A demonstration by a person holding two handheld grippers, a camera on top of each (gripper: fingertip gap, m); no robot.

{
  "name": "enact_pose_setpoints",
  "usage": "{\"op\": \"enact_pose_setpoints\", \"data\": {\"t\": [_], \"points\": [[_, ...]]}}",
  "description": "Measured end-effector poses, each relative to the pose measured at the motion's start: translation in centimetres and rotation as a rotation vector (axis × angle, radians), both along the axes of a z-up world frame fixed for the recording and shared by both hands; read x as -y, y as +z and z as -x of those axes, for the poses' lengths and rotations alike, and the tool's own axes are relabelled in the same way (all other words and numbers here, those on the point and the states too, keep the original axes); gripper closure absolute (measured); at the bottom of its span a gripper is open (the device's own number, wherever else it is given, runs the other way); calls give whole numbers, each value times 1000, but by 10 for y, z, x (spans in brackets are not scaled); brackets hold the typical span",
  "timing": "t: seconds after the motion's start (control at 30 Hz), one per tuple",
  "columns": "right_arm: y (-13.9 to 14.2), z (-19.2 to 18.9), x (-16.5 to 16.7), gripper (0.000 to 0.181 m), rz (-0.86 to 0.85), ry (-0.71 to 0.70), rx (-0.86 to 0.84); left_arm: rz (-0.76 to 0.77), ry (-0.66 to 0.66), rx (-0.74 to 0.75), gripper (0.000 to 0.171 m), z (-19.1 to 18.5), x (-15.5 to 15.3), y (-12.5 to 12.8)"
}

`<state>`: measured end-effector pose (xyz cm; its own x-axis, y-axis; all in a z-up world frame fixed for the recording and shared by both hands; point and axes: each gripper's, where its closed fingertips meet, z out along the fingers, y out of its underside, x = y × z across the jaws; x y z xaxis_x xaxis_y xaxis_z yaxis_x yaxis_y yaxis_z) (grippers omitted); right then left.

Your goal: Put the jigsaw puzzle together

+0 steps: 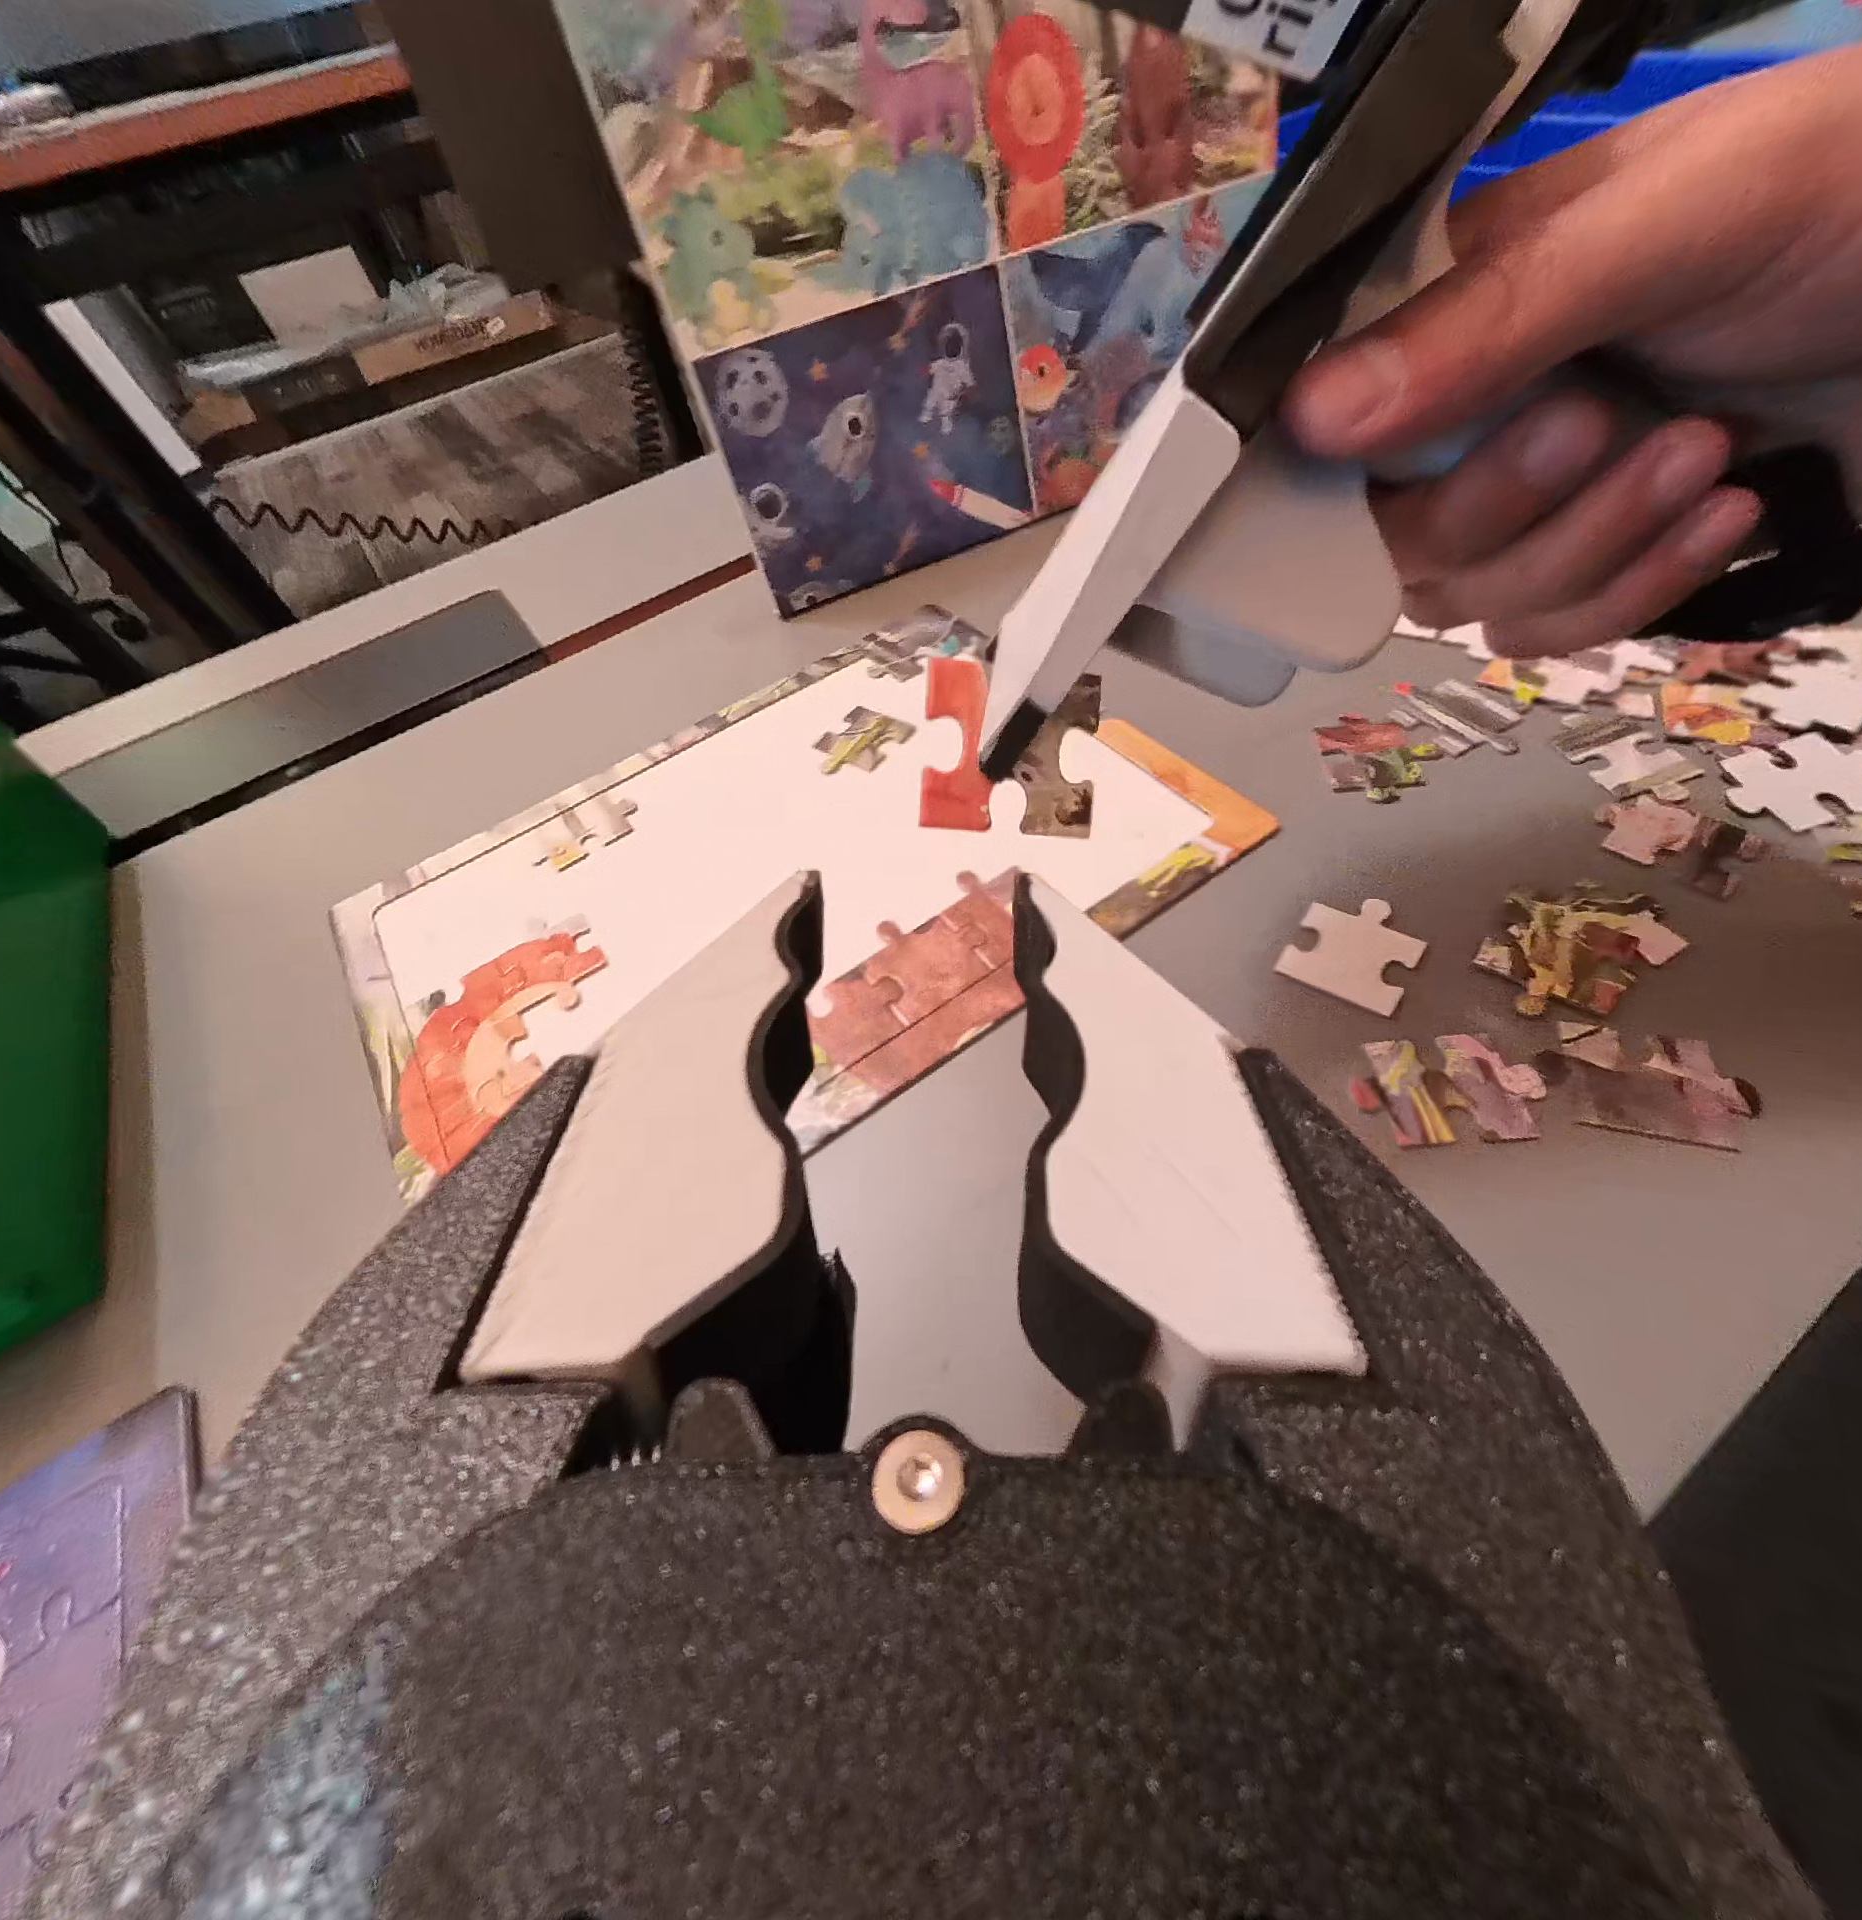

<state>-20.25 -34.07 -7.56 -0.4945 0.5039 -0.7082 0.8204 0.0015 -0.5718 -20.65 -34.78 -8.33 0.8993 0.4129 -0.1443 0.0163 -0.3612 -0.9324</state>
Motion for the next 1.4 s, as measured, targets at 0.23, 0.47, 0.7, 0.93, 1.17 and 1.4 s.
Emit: {"op": "enact_pose_setpoints", "data": {"t": [0.23, 0.47, 0.7, 0.93, 1.17, 1.4], "points": [[-3, 21, 35, 179, 191, 139, 93, -78, -18, 74, 136, 12, 18, -3], [-19, 20, 43, 179, 253, 137, 96, -68, -20, 92, 135, 16, 18, -14], [-11, 18, 43, 177, 356, 120, 96, 7, -1, 48, 138, 18, 13, -26], [-25, 19, 34, 180, 278, 99, 109, 49, 26, -67, 122, 19, 11, -26], [-21, 6, 40, 179, 275, 166, 108, 92, -12, -151, 130, 11, 5, -28], [-18, 22, 35, 158, 282, 81, 60, 110, 113, -177, 134, 32, 17, -25]]}}
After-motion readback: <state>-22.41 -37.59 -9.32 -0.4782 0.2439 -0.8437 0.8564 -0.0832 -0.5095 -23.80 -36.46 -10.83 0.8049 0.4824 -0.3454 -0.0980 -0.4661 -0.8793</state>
